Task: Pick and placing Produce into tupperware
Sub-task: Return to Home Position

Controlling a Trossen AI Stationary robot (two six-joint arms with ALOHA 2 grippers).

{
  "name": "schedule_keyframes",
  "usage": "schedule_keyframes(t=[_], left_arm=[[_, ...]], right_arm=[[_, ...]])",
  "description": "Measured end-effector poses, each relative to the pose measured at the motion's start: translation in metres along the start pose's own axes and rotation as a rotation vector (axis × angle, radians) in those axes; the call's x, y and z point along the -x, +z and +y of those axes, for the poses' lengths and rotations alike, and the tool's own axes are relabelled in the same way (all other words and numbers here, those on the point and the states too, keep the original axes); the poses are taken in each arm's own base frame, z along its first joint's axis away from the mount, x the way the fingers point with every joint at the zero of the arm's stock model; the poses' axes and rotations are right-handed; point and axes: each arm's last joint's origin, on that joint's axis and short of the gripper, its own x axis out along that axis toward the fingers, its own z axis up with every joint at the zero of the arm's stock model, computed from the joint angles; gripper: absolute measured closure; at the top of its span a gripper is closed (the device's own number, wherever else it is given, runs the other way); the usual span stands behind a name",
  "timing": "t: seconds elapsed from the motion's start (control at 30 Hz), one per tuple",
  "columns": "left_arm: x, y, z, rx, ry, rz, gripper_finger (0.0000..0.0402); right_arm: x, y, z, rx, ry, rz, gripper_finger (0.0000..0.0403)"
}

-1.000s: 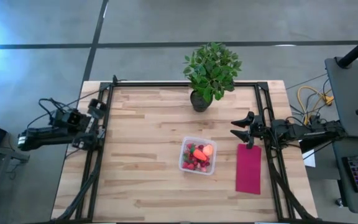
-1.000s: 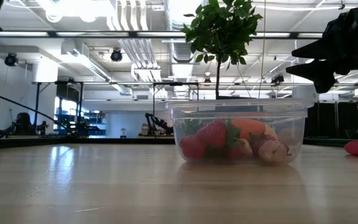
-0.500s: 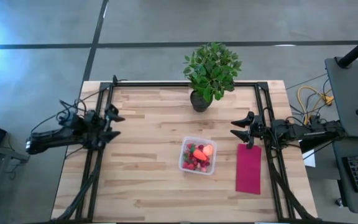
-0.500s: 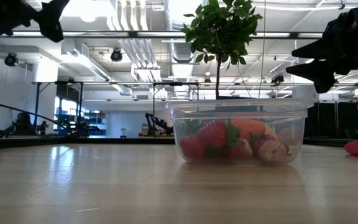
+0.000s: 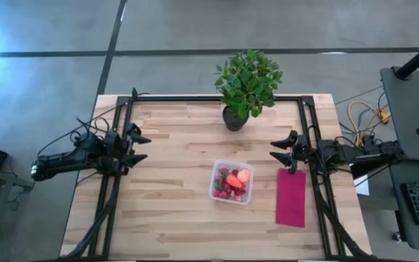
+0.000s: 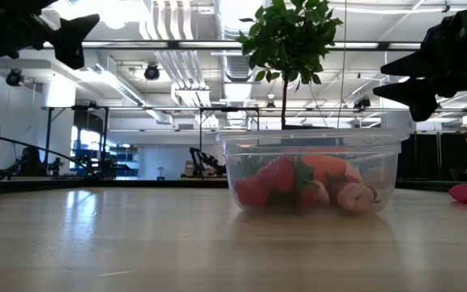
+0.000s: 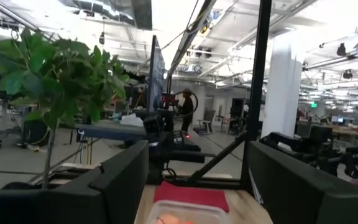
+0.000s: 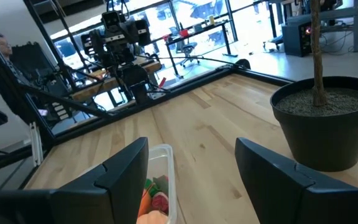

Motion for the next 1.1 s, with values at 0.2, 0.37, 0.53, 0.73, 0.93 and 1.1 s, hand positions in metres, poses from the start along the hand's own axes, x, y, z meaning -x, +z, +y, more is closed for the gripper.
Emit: schedule_keyframes(t=[0.2,0.37,0.53,0.73,0.93,1.1], left_arm=[[0.0,-0.012,0.002,0.035,0.006,0.033,0.0141],[0.001,-0.025,0.004,0.09,0.015,0.072,0.0141],[0.001,-0.032,0.005,0.101,0.022,0.139,0.0141],[0.001,-0.037,0.006,0.108,0.024,0.179,0.0141],[0.001,-0.039,0.006,0.12,0.027,0.196,0.0141],[0.001,-0.039,0.006,0.12,0.027,0.195,0.0141]], right_arm=[[0.0,0.0,0.0,0.0,0.0,0.0,0.017],[0.0,0.0,0.0,0.0,0.0,0.0,0.017],[0.0,0.0,0.0,0.0,0.0,0.0,0.017],[0.0,0.0,0.0,0.0,0.0,0.0,0.017],[0.0,0.0,0.0,0.0,0.0,0.0,0.017],[0.0,0.0,0.0,0.0,0.0,0.0,0.017]])
